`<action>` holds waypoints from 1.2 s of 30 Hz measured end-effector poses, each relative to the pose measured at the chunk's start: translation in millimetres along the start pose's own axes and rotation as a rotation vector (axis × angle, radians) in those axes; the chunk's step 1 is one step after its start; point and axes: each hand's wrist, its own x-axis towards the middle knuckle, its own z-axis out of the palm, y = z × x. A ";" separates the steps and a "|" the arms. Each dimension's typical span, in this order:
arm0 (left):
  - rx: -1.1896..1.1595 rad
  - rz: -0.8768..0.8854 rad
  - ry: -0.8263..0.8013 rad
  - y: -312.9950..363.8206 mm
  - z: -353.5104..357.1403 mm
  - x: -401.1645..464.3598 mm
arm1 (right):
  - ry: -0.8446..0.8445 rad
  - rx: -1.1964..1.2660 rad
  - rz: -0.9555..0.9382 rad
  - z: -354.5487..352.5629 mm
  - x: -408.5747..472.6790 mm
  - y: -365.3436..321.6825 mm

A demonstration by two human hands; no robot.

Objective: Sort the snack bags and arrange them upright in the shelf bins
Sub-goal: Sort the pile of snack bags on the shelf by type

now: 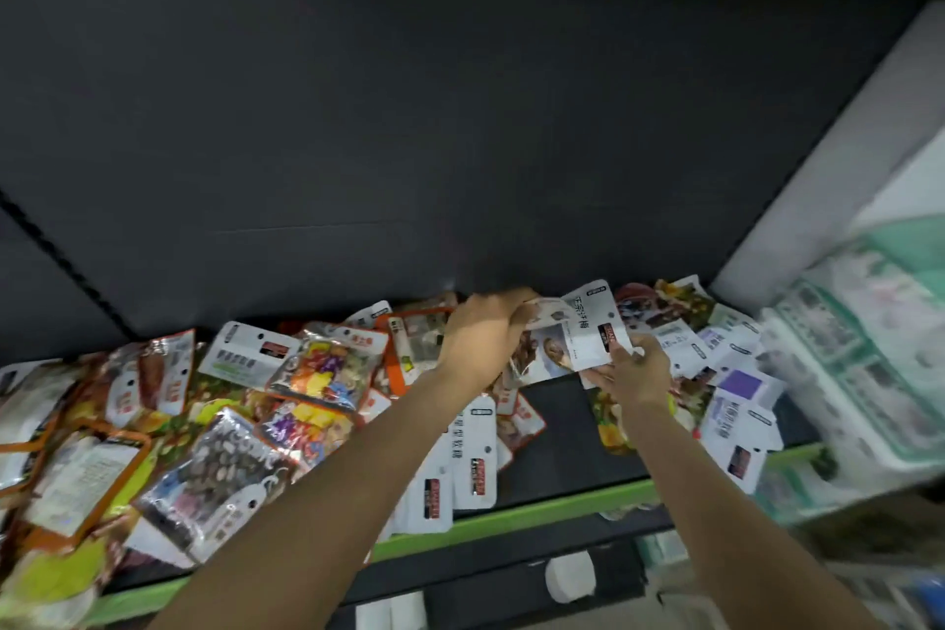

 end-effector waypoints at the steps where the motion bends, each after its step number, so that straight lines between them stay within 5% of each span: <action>1: -0.143 -0.036 0.036 9.5 10.0 6.2 | 0.007 0.010 0.002 -10.7 3.9 -11.6; 9: -0.841 -0.620 0.200 39.4 92.0 49.6 | 0.095 -0.781 -0.443 -83.8 58.0 -60.2; 15: -1.026 -0.797 0.189 41.9 133.6 56.6 | 0.052 -1.169 -0.618 -114.2 90.7 -83.2; 19: -0.735 -0.747 0.051 40.7 150.1 61.2 | -0.122 -1.692 -0.864 -116.0 96.4 -71.1; 23: -0.386 -0.553 -0.163 44.9 150.4 61.8 | -0.586 -1.859 -0.684 -106.3 103.0 -53.2; 26: -0.124 -0.412 -0.239 43.9 142.6 51.3 | -0.529 -2.037 -0.673 -105.4 108.7 -46.7; 31: 0.203 -0.274 -0.202 18.6 104.8 12.0 | -0.335 -2.005 -0.723 -84.8 95.9 -41.0; 36: 0.372 -0.338 -0.060 -27.1 39.5 -41.1 | -0.562 -1.743 -0.835 -34.8 55.4 -0.1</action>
